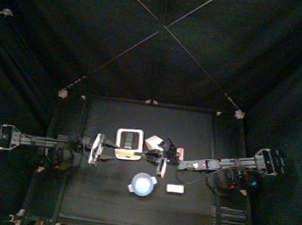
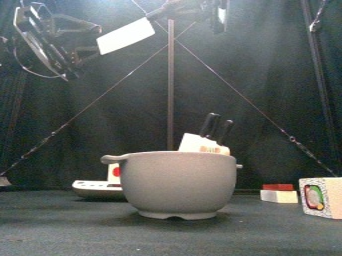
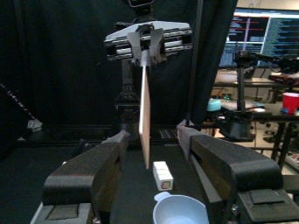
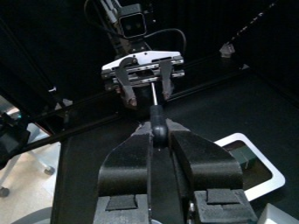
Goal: Grab cleaver with other hand
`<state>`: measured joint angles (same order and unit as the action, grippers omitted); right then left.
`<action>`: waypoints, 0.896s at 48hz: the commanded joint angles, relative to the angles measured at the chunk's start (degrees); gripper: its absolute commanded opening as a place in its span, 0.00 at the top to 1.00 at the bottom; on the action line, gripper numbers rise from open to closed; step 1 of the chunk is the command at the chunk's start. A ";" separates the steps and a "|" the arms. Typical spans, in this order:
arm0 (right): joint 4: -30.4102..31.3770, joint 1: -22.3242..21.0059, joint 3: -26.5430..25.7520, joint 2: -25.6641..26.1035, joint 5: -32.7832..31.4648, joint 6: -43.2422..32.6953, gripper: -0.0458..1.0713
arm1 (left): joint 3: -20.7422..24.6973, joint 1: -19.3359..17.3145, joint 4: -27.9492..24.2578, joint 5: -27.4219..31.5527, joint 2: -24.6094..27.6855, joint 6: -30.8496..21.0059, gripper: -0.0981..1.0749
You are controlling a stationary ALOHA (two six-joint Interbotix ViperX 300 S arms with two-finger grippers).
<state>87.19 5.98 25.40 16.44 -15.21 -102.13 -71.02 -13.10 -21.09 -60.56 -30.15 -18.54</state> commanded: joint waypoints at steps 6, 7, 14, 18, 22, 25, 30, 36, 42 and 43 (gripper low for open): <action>0.18 0.18 -1.58 0.70 0.09 -0.09 0.56 | 1.23 0.09 0.44 -1.41 0.18 0.18 0.18; 0.18 0.18 -1.58 0.70 0.09 -0.09 0.56 | 1.32 0.09 0.35 -1.49 0.18 0.18 0.18; 0.18 0.26 -1.85 0.70 0.09 -0.09 0.56 | 1.32 0.09 0.00 -1.58 0.26 0.18 0.18; 0.35 0.26 -2.02 0.70 0.09 -0.09 0.56 | 1.32 0.09 0.00 -1.58 0.35 0.18 0.18; 0.53 0.26 -2.11 0.62 0.09 -0.09 0.56 | 1.41 0.09 0.09 -1.58 0.62 0.18 0.20; 0.62 0.35 -2.20 0.70 0.09 -0.09 0.56 | 1.49 0.09 0.09 -1.67 0.79 0.18 0.24; 0.70 0.44 -2.29 0.44 0.09 -0.09 0.56 | 1.49 0.09 0.00 -1.93 0.97 0.18 0.31; 0.70 0.44 -2.29 0.26 0.09 -0.09 0.56 | 1.49 0.09 0.00 -2.46 0.97 0.18 0.42; 0.70 0.44 -2.37 0.26 0.09 -0.09 0.56 | 1.41 0.09 -0.09 -2.55 0.97 0.18 0.51; 0.79 0.44 -2.46 0.26 0.09 -0.09 0.56 | 1.41 0.09 -0.09 -2.46 0.97 0.18 0.52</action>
<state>87.63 6.33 24.70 15.91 -15.21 -102.13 -70.93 -13.10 -21.01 -62.49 -29.27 -18.54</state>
